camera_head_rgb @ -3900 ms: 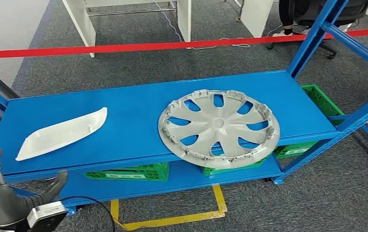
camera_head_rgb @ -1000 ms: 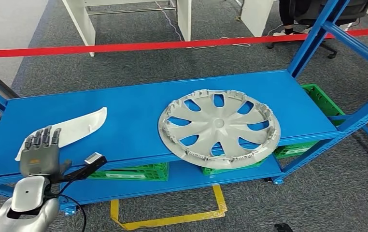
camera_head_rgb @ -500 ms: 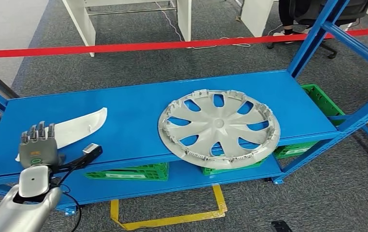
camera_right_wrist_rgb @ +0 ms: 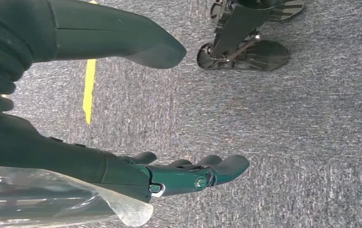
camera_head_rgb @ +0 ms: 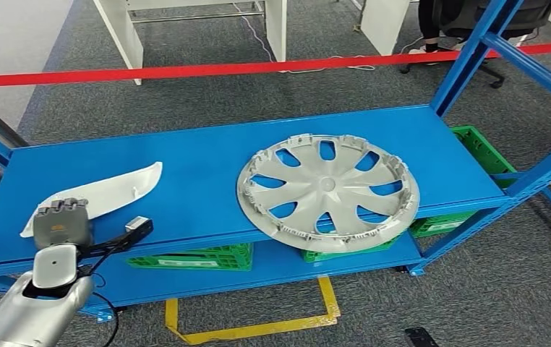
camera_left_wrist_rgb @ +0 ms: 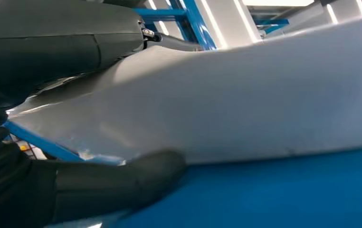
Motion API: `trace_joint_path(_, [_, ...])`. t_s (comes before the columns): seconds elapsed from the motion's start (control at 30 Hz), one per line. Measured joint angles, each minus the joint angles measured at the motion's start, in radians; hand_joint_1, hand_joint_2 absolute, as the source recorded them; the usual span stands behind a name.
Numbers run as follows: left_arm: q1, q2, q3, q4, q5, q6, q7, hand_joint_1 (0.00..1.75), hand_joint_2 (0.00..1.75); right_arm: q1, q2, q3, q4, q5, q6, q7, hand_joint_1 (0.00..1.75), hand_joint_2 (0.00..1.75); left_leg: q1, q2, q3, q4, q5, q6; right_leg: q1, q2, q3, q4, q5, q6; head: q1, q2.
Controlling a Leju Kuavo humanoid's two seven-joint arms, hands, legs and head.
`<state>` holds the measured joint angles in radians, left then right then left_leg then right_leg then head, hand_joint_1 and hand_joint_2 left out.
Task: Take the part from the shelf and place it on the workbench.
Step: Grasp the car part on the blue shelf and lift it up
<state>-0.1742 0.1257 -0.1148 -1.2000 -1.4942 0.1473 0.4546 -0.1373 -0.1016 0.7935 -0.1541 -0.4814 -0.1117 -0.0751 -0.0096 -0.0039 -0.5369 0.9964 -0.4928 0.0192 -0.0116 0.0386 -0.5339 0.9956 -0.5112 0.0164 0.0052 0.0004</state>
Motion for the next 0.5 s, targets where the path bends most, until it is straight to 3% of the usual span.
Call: trace_joint_path(0.5, [0.008, -0.003, 0.024, 0.016, 0.000, 0.042, -0.069, 1.75, 1.75, -0.001, 0.000, 0.006, 0.000, -0.004, 0.000, -0.004, 0.00, 1.75, 0.000, 0.000, 0.000, 0.000, 0.000, 0.000, 0.000, 0.000, 0.000, 0.000, 0.000, 0.000, 0.000, 0.000])
